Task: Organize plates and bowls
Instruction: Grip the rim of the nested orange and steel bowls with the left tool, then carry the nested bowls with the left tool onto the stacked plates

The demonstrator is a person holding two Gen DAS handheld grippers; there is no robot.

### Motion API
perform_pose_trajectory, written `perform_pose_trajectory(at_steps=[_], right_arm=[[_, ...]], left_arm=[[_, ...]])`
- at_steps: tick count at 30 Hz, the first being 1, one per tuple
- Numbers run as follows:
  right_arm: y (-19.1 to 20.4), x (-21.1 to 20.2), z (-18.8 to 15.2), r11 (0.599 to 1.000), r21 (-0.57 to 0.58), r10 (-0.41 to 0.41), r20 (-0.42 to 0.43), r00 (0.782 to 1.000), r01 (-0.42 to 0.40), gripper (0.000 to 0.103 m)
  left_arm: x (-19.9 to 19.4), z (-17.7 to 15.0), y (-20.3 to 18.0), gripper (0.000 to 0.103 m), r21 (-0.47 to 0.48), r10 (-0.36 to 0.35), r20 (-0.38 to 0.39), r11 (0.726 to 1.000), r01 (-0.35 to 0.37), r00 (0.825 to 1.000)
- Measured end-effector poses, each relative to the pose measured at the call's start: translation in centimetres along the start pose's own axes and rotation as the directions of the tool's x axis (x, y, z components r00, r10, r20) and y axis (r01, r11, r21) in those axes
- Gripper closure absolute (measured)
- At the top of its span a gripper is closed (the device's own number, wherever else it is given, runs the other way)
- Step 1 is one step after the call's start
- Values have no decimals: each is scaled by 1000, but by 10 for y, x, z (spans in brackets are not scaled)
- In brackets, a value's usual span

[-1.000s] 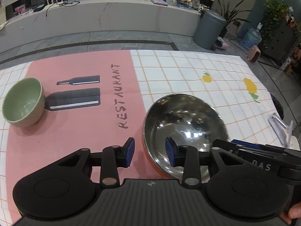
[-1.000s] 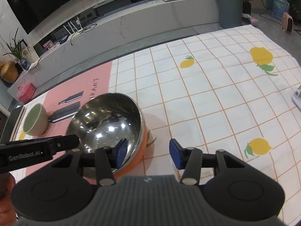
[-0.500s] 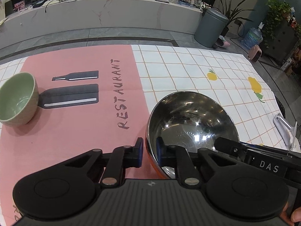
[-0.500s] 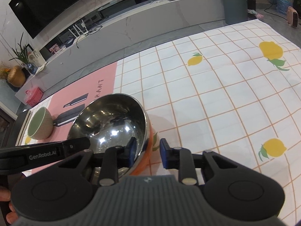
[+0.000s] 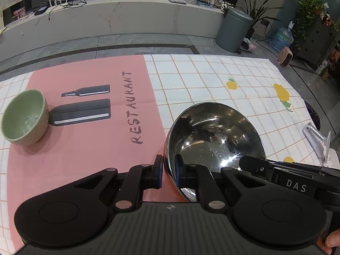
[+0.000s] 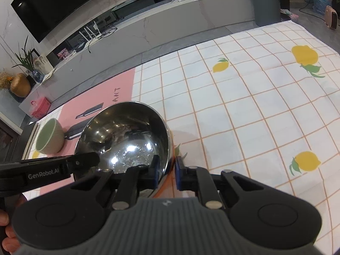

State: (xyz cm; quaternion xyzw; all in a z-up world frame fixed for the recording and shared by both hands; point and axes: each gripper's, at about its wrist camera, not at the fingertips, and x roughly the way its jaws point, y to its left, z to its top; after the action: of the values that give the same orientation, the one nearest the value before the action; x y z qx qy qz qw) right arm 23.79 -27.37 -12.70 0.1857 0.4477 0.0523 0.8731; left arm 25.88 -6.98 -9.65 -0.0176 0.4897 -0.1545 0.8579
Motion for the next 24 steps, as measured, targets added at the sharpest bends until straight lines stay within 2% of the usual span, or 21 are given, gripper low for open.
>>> perform_pose_trajectory(at_steps=[15, 24], right_arm=[[36, -94, -21, 996, -73, 47, 60, 997, -42, 93], [55, -143, -48, 988, -137, 76, 27, 997, -72, 94]], left_arm=[[-105, -27, -17, 91, 4, 43, 48, 999, -43, 998], [-155, -56, -26, 91, 22, 70, 40, 997, -71, 997]])
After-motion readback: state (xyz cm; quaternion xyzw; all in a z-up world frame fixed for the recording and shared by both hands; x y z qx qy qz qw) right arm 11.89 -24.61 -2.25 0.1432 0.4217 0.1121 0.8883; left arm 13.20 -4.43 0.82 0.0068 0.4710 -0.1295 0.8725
